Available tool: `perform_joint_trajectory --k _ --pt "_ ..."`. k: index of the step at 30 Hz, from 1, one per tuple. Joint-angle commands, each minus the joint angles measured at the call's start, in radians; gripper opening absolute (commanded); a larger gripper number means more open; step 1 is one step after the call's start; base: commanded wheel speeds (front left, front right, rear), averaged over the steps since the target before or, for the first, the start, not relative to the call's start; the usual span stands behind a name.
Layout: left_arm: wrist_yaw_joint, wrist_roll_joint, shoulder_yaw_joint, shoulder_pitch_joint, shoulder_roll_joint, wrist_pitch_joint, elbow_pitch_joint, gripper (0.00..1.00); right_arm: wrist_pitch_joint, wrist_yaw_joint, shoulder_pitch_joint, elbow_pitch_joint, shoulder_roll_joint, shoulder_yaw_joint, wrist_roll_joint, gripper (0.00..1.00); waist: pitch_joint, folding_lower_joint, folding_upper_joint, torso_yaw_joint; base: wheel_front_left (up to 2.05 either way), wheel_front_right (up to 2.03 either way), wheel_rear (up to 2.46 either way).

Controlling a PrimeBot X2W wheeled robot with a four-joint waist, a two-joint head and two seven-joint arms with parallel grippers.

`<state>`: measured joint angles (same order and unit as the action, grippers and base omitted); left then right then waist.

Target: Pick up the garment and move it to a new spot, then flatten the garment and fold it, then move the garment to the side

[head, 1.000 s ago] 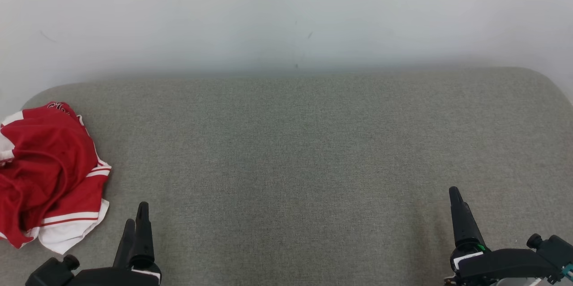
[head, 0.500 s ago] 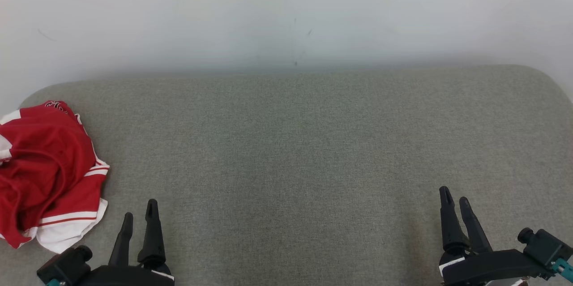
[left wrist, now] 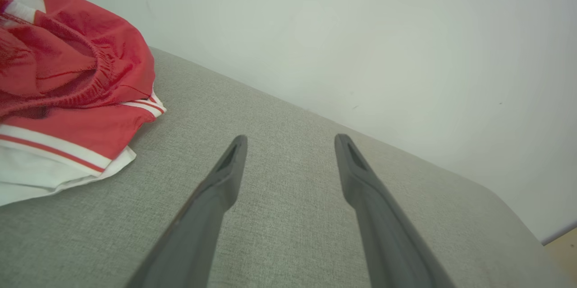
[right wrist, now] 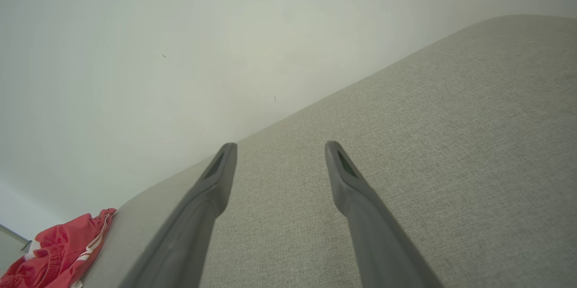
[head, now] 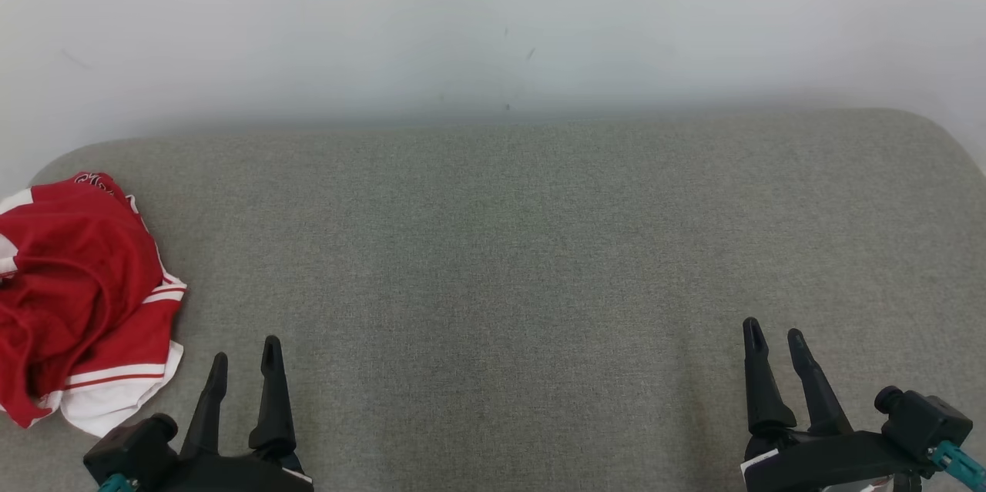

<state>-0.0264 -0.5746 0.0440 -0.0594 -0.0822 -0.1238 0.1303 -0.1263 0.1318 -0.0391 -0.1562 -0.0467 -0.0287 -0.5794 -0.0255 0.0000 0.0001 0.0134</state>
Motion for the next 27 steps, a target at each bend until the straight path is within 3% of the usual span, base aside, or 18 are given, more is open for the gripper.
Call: perform_joint_trajectory --k 1,27 --pt "0.004 0.038 0.004 0.003 -0.010 -0.014 -0.017 1.00 -0.012 -0.001 0.001 0.014 -0.004 -0.005 0.036 1.00 0.000 0.0000 -0.0001 0.000 0.00 0.00 0.00" --pt "0.027 0.268 0.010 0.034 -0.022 -0.078 -0.055 1.00 -0.075 -0.001 0.022 0.036 -0.005 0.000 0.296 1.00 0.002 0.0000 -0.0001 0.003 0.00 0.00 0.00"
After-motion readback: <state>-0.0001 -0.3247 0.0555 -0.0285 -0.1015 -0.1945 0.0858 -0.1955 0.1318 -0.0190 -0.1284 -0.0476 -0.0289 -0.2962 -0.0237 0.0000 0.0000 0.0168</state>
